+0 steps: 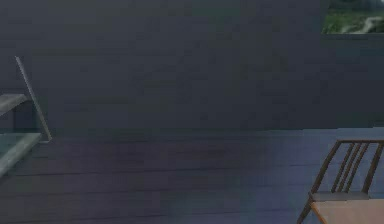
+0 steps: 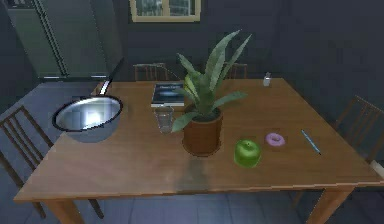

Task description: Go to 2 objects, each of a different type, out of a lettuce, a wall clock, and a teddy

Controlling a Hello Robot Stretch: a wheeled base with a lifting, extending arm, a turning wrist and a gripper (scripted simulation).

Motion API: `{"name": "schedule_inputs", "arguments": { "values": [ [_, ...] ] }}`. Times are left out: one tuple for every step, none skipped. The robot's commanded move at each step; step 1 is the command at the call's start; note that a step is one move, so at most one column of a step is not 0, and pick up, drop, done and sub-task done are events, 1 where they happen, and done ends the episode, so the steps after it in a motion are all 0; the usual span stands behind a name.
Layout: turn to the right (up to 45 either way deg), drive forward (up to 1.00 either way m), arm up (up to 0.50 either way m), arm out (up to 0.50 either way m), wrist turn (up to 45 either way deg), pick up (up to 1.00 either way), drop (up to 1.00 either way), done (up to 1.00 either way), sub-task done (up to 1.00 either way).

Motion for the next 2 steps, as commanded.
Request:
{"name": "schedule_inputs", "arguments": {
  "values": [
    [-3.0, 0.0, 0.0, 0.0, 0.0, 0.0, 0.0, 0.0, 0.0],
    [0.0, 0.8, 0.0, 0.0, 0.0, 0.0, 0.0, 0.0, 0.0]
  ]
}}
